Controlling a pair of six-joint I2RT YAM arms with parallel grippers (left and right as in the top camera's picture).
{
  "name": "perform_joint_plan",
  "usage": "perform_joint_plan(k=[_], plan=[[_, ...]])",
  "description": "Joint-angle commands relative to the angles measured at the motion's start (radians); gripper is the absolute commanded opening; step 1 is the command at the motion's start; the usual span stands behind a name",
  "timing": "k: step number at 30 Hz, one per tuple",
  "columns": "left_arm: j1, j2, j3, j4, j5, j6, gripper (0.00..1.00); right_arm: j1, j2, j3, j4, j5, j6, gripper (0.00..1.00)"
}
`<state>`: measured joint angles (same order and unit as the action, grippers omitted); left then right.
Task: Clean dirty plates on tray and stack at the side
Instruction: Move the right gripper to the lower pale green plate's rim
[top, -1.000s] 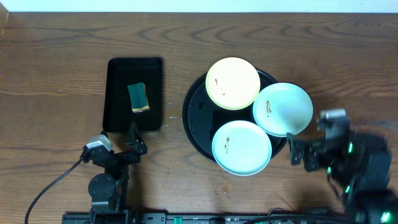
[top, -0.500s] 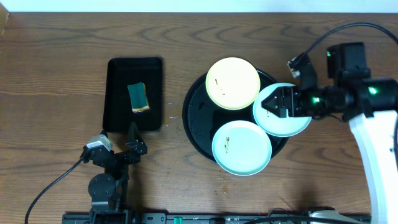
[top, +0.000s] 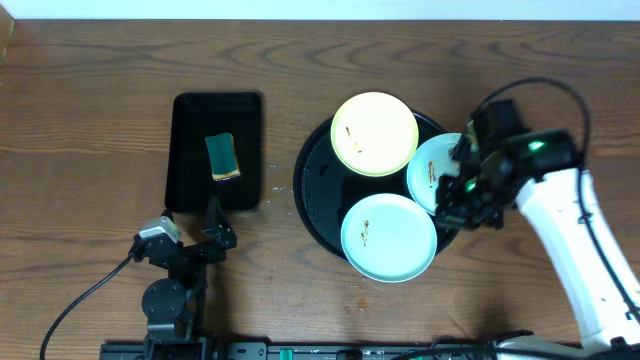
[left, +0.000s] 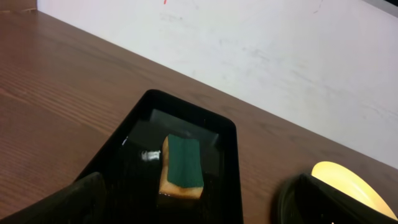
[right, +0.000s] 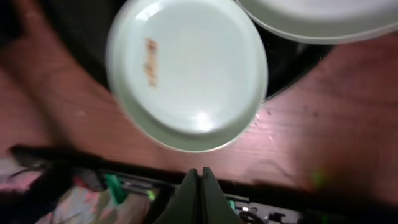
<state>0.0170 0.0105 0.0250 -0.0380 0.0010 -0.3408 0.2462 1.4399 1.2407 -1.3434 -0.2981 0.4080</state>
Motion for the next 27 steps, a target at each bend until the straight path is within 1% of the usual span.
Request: perform_joint_plan(k=[1,4,5,6,8,11,14,17,22,23,27], plan=[[0.004,-0.006,-0.021,-0.035,-0.013,-0.002,0.96,0.070,-0.017,-0.103,0.052,0.103,0.143,0.08],[0.004,-0.006,-0.021,-0.035,-0.013,-0.002,0.97,0.116,-0.010,-0.182,0.114,0.110,0.160,0.28],[0.004,-0.006,-0.021,-0.035,-0.013,-0.002,0.96,0.124,-0.008,-0.203,0.128,0.111,0.171,0.33],[0.004,-0.006,-0.021,-0.035,-0.013,-0.002,0.96,0.127,-0.006,-0.218,0.141,0.111,0.184,0.34],[0.004,-0.006,-0.021,-0.035,-0.013,-0.002,0.96,0.126,-0.005,-0.241,0.167,0.121,0.205,0.33],[0.004,-0.006,-0.021,-0.035,-0.013,-0.002,0.96,0.126,-0.004,-0.286,0.222,0.162,0.274,0.33],[0.004,-0.006,-0.021,-0.035,-0.013,-0.002,0.96,0.127,-0.004,-0.335,0.277,0.159,0.308,0.31],[0.004,-0.006,-0.021,-0.035,-0.013,-0.002,0.96,0.127,-0.003,-0.378,0.319,0.159,0.325,0.27],[0.004,-0.006,-0.021,-0.035,-0.013,-0.002,0.96,0.127,-0.003,-0.436,0.374,0.160,0.340,0.25],[0.004,-0.006,-0.021,-0.035,-0.013,-0.002,0.96,0.127,-0.003,-0.446,0.390,0.160,0.340,0.23],[0.004,-0.006,-0.021,-0.035,-0.013,-0.002,0.96,0.127,-0.003,-0.489,0.467,0.159,0.360,0.21]])
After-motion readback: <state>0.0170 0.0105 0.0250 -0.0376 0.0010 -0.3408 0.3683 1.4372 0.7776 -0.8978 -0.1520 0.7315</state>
